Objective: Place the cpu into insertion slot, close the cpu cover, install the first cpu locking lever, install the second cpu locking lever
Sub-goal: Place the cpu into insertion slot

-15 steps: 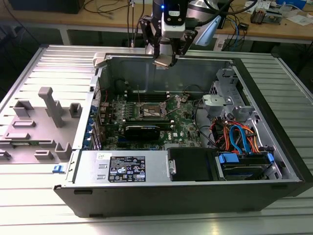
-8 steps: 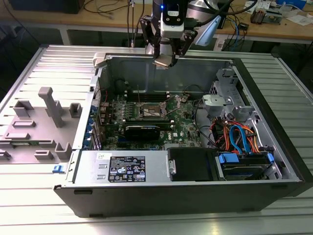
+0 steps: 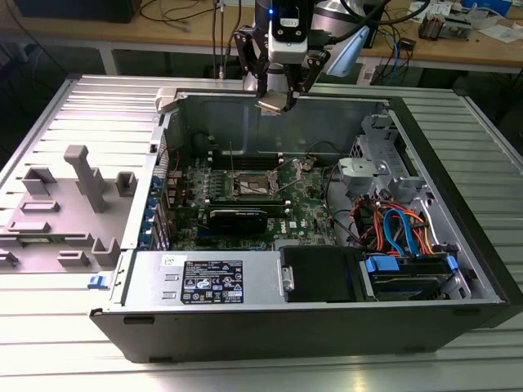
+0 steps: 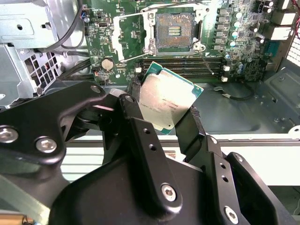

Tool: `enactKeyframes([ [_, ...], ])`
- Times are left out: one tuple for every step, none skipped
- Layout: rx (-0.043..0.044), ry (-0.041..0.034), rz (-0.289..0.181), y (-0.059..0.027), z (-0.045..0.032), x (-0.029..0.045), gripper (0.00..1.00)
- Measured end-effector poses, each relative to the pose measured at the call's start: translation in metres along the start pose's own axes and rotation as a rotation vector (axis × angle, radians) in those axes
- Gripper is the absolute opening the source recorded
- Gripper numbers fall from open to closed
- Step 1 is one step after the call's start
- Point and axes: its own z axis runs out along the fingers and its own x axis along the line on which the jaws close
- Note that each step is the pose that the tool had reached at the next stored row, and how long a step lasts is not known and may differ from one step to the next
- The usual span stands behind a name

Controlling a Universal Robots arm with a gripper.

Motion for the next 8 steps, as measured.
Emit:
enactKeyframes([
  [0.0, -0.0001, 0.001, 0.0, 0.0, 0.0, 0.54],
  [0.0, -0.0003, 0.003, 0.0, 0.0, 0.0, 0.54],
  [-0.0002, -0.001, 0.011, 0.0, 0.0, 0.0, 0.54],
  [-0.0003, -0.0017, 0.019, 0.0, 0.0001, 0.0, 0.54],
  [-0.0005, -0.0024, 0.027, 0.0, 0.0001, 0.0, 0.54],
  [-0.0009, -0.0041, 0.045, 0.0, 0.0002, 0.0, 0.54],
  [-0.0012, -0.0055, 0.062, 0.0, 0.0003, 0.0, 0.54],
  [-0.0014, -0.0068, 0.076, 0.0, 0.0004, 0.0, 0.54],
])
